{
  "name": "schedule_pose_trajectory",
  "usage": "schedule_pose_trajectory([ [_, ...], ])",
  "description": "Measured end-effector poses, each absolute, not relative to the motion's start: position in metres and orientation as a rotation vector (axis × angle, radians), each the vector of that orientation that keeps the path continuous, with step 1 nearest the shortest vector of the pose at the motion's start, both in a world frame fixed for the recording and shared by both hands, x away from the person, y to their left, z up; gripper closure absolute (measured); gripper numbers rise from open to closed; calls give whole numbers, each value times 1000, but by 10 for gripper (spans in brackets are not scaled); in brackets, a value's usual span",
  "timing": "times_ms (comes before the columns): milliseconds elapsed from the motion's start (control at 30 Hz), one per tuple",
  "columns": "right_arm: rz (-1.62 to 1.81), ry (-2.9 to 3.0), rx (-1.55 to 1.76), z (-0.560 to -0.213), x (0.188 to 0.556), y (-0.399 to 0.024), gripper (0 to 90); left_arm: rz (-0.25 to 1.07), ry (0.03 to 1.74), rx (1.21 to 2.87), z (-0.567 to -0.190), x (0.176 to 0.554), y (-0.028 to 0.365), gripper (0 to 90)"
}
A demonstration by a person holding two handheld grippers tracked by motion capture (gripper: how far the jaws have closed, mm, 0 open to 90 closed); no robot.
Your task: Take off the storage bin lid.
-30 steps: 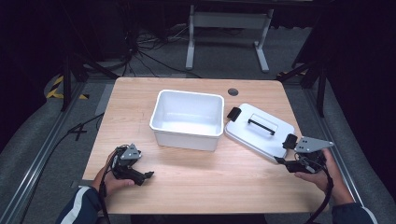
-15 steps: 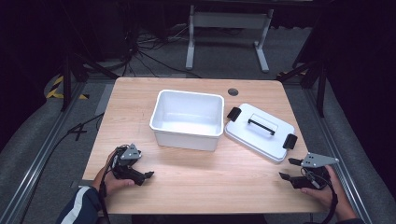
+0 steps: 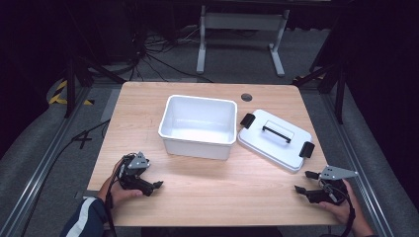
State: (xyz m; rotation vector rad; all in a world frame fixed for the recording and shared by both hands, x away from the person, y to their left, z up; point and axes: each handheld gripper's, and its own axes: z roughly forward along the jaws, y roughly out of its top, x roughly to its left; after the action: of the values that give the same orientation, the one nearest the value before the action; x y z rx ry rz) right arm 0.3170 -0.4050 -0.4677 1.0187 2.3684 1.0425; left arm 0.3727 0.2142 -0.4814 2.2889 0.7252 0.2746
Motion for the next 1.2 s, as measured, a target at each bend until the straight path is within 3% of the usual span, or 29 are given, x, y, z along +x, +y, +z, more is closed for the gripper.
schedule_pose_trajectory([
  [600, 1013, 2341, 1075, -468, 317, -404, 175, 284, 733, 2279, -482, 373, 213, 18],
  [1200, 1011, 2339, 1080, -468, 318, -404, 169, 288, 750, 2274, -482, 372, 212, 13],
])
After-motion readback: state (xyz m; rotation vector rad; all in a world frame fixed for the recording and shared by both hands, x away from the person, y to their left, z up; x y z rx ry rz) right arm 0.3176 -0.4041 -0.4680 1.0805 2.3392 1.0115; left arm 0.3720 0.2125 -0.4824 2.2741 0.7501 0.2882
